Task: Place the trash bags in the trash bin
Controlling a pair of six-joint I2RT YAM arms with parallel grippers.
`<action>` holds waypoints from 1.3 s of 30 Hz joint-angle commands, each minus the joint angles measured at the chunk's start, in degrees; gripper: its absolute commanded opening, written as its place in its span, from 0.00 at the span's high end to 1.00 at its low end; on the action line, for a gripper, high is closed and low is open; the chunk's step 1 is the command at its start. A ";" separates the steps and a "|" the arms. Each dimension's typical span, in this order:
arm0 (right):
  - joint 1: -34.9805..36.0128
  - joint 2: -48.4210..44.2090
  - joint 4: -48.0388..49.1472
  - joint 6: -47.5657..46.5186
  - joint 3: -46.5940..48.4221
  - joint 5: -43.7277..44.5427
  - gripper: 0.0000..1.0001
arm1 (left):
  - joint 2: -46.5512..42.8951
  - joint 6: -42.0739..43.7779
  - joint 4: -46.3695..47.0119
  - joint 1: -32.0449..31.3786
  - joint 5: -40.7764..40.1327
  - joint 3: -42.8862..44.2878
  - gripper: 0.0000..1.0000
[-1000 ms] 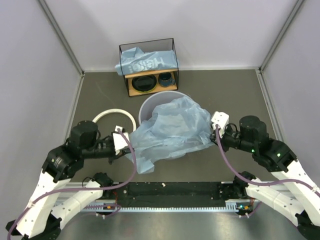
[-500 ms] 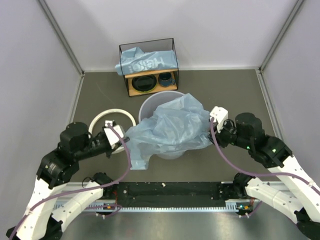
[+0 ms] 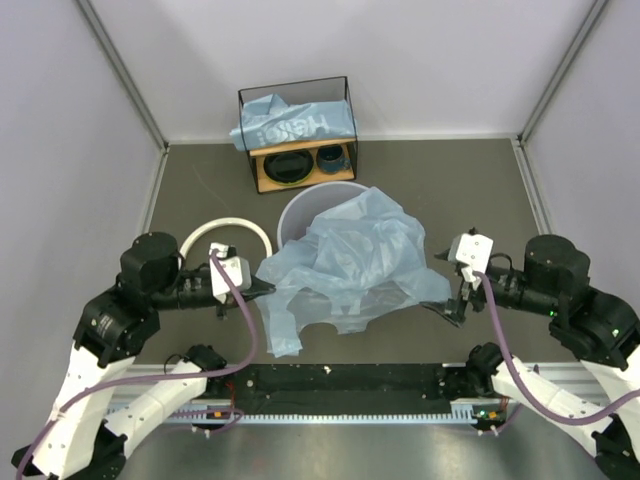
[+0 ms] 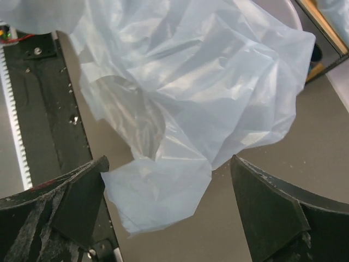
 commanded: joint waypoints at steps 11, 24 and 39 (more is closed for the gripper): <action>2.57 12.58 -4.34 -6.92 7.71 -6.04 0.15 | 1.11 -8.40 8.75 0.13 4.70 5.70 1.00; 12.78 9.35 6.99 -1.03 0.41 19.98 0.16 | 1.82 -16.05 17.44 0.13 1.01 4.20 1.00; 13.66 13.55 6.73 6.61 8.06 8.99 0.12 | 11.75 -26.33 32.91 1.01 -12.79 4.73 1.00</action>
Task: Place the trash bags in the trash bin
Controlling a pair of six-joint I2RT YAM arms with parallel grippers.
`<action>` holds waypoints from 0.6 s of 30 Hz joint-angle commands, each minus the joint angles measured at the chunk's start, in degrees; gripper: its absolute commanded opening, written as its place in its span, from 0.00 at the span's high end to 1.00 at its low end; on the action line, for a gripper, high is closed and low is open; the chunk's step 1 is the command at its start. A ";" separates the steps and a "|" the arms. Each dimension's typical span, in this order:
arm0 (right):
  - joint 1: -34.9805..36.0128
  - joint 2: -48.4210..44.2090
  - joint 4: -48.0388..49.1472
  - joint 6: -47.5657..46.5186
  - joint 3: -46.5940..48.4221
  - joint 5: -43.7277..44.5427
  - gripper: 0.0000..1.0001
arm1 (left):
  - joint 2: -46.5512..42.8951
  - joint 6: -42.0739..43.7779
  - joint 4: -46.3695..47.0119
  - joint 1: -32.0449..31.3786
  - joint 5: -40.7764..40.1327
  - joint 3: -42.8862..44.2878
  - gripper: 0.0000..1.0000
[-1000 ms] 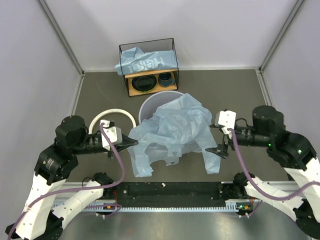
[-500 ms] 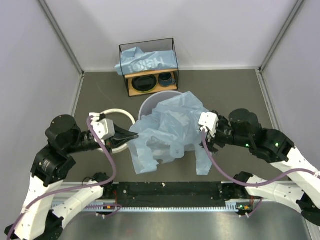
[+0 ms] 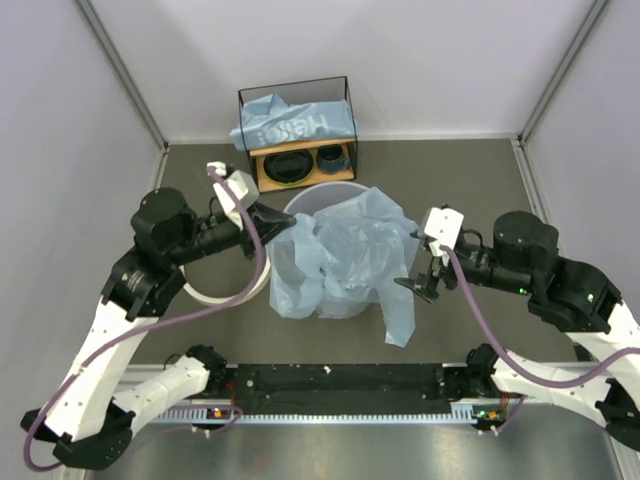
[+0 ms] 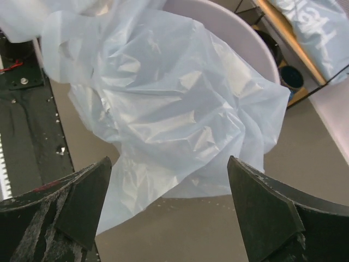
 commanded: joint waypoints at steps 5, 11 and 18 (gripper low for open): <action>6.82 5.57 1.14 0.46 -1.15 4.10 0.18 | 2.62 -10.56 10.11 3.50 -8.36 -0.83 1.00; 8.76 -0.05 0.53 -1.30 -5.99 0.95 0.16 | 2.88 -12.16 11.78 6.42 -8.36 -3.02 1.00; 9.55 2.31 2.89 -4.82 -9.06 7.44 0.15 | 2.62 -11.19 11.96 7.21 -8.18 -4.78 1.00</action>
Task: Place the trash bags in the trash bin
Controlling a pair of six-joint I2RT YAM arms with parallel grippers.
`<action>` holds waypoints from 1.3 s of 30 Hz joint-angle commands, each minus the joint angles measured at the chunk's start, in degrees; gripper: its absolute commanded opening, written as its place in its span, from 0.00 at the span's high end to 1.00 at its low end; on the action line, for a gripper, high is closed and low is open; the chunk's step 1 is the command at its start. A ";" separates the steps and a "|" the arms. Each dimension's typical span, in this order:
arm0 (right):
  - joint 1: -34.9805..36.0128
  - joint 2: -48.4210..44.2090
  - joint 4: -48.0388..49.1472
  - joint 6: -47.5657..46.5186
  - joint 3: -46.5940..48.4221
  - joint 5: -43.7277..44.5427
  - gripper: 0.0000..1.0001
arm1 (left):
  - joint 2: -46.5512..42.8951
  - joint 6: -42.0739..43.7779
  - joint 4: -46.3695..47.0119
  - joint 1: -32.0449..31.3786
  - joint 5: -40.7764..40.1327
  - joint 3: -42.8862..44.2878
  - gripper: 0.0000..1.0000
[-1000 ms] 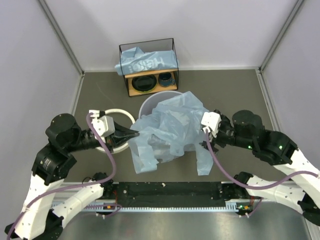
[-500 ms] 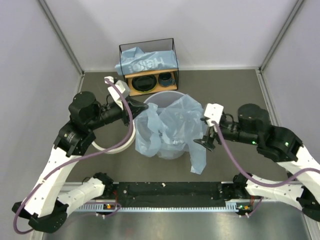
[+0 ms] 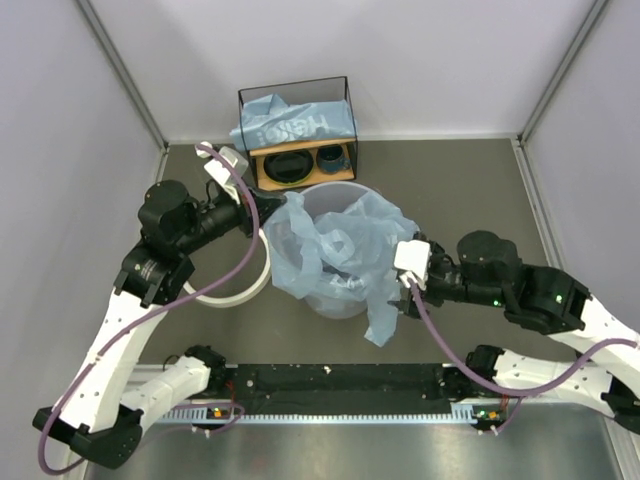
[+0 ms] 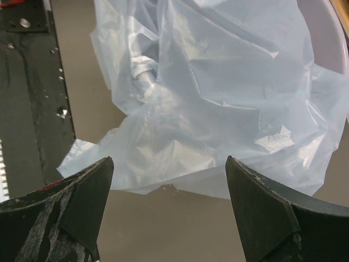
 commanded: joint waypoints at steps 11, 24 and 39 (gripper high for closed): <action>1.97 3.61 4.32 -2.17 -3.60 10.14 0.75 | -1.62 0.31 3.00 1.84 1.20 -2.54 1.00; -3.63 2.11 6.86 1.16 8.71 15.34 1.00 | -5.67 9.44 0.89 2.98 -5.27 -4.21 1.00; -25.79 22.14 17.32 3.44 17.24 1.19 1.00 | -5.14 15.35 5.01 3.25 -19.79 -12.47 1.00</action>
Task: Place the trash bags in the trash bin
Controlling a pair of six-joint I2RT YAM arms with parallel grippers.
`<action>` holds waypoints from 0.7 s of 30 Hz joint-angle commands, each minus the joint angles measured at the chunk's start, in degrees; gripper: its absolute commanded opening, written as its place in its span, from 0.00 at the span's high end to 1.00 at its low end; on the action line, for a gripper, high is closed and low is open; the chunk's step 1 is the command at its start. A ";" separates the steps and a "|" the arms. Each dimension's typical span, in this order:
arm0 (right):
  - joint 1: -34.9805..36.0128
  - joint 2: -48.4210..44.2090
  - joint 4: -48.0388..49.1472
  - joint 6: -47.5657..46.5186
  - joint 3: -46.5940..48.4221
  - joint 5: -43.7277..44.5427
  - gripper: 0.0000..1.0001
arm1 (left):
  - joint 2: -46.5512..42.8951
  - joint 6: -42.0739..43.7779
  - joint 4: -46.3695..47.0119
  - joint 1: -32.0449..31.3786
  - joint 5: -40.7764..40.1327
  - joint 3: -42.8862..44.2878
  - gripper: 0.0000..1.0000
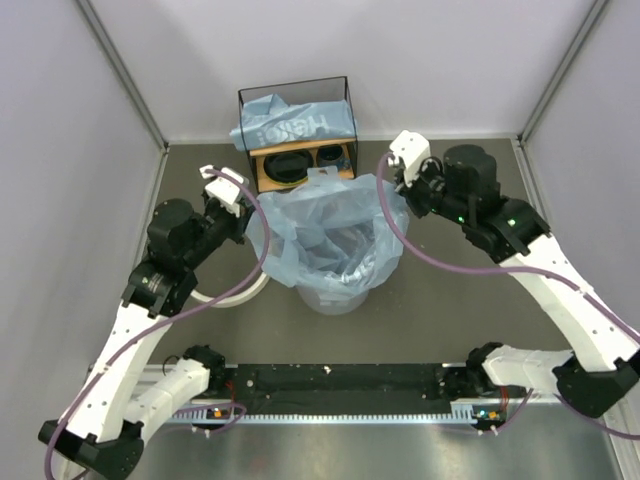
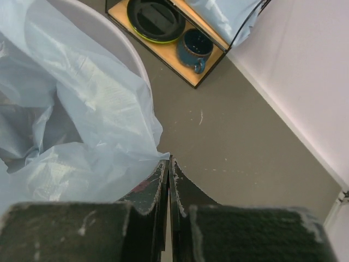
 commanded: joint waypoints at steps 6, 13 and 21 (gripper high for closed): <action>-5.62 7.30 6.72 5.25 2.81 -2.52 1.00 | 1.44 1.00 6.23 0.49 -5.98 -6.17 1.00; -8.96 12.84 6.37 8.86 4.40 -4.28 1.00 | 6.62 -1.02 6.24 0.67 -10.09 -5.74 1.00; -9.49 17.23 3.38 11.32 3.17 -8.67 1.00 | 11.72 -4.79 1.58 1.02 -6.06 -4.68 1.00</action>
